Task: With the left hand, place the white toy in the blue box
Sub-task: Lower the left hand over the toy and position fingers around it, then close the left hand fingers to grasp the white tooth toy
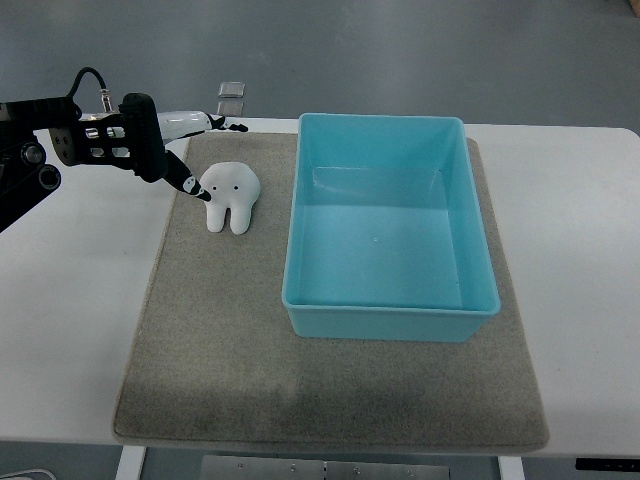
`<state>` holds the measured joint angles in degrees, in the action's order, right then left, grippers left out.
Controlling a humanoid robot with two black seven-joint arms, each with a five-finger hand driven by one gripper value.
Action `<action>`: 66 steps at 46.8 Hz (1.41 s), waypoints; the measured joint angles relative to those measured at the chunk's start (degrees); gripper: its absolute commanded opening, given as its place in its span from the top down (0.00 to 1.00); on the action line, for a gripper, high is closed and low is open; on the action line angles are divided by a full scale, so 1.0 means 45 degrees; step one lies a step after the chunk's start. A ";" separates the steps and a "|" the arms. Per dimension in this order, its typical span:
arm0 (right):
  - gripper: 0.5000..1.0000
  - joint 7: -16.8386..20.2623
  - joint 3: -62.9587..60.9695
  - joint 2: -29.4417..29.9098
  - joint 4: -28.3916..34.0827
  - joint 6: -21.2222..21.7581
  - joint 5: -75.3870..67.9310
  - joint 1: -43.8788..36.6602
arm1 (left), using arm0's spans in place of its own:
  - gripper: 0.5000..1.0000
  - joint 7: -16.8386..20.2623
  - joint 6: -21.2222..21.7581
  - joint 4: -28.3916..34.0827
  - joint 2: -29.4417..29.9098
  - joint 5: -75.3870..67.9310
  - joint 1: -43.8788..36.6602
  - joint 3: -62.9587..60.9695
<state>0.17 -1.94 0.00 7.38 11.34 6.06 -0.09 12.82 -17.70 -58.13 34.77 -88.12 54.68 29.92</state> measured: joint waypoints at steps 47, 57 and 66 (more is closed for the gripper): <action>0.13 0.0001 0.0000 0.0000 0.0000 -0.0001 0.0000 0.0001 | 0.02 -0.0057 0.1454 0.0848 -0.0929 0.0091 0.0094 -0.1422; 0.13 0.0002 0.0001 0.0000 0.0000 -0.0001 0.0001 0.0002 | 0.03 -0.0057 0.1481 0.1253 -0.1070 0.0091 0.0118 -0.1549; 0.13 0.0001 0.0000 0.0000 -0.0002 -0.0001 0.0000 0.0002 | 0.04 -0.0057 0.1667 0.1394 -0.1242 0.0090 0.0118 -0.1628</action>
<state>0.18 -1.93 0.00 7.37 11.34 6.06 -0.09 12.56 -10.20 -51.85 29.18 -87.72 55.21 22.59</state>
